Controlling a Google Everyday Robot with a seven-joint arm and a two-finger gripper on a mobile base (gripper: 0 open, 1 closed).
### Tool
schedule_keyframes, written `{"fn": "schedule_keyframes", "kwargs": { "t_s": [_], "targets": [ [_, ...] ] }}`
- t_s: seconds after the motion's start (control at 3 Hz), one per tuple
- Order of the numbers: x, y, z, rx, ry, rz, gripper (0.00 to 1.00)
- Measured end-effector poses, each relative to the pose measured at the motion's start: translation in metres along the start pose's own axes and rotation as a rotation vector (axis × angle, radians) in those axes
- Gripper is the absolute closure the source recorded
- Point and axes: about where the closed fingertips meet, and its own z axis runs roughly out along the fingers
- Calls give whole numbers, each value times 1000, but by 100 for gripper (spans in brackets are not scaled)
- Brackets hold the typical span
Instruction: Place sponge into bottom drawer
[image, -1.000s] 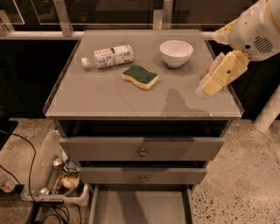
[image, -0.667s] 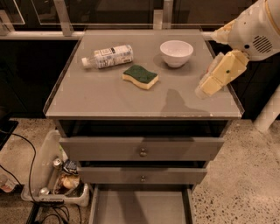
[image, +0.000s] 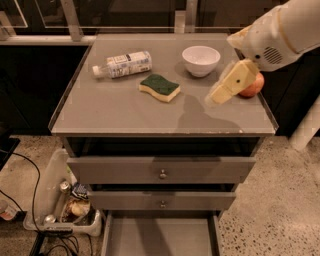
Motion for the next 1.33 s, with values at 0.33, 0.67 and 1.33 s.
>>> {"fn": "schedule_keyframes", "kwargs": {
  "t_s": [0.33, 0.67, 1.33],
  "targets": [
    [-11, -22, 35, 7, -44, 21, 0],
    [-22, -42, 71, 11, -62, 46, 0],
    [-1, -52, 128, -6, -9, 108, 0]
  ]
}}
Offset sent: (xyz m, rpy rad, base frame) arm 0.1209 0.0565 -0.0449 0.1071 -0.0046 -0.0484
